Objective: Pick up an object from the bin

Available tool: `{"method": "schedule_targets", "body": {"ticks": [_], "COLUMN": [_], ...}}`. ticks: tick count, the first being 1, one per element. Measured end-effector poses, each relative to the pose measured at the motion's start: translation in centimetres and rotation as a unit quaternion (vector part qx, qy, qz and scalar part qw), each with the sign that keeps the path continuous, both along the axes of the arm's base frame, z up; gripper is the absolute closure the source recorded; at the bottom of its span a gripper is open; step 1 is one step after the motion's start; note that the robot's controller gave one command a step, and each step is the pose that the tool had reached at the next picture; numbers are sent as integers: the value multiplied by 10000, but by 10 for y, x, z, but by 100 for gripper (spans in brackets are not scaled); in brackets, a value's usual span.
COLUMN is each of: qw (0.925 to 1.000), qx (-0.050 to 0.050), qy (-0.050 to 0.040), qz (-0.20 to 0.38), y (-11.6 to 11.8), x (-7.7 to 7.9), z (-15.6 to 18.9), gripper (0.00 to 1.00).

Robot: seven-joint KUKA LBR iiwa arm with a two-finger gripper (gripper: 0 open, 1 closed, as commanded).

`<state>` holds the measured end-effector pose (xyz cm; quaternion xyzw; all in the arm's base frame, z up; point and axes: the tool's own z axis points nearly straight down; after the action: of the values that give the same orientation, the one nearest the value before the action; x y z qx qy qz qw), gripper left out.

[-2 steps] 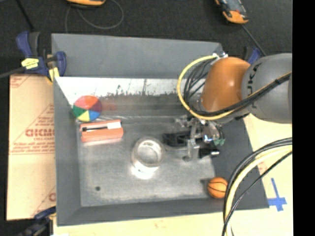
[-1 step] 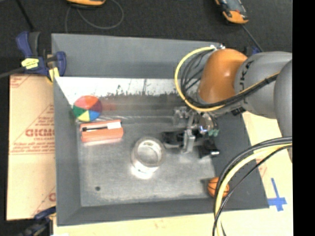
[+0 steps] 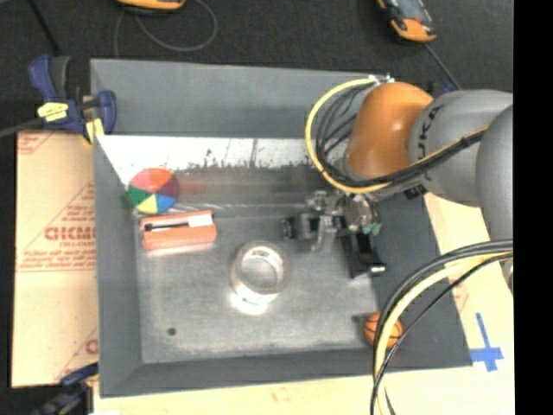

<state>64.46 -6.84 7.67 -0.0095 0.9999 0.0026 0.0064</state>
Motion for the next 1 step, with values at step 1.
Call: {"method": "schedule_targets", "body": {"ticks": [1], "qw": [10000], "qx": [2], "qy": [-7], "qz": [-37], "y": [-1], "x": [-11], "z": [-1], "gripper": [100]}}
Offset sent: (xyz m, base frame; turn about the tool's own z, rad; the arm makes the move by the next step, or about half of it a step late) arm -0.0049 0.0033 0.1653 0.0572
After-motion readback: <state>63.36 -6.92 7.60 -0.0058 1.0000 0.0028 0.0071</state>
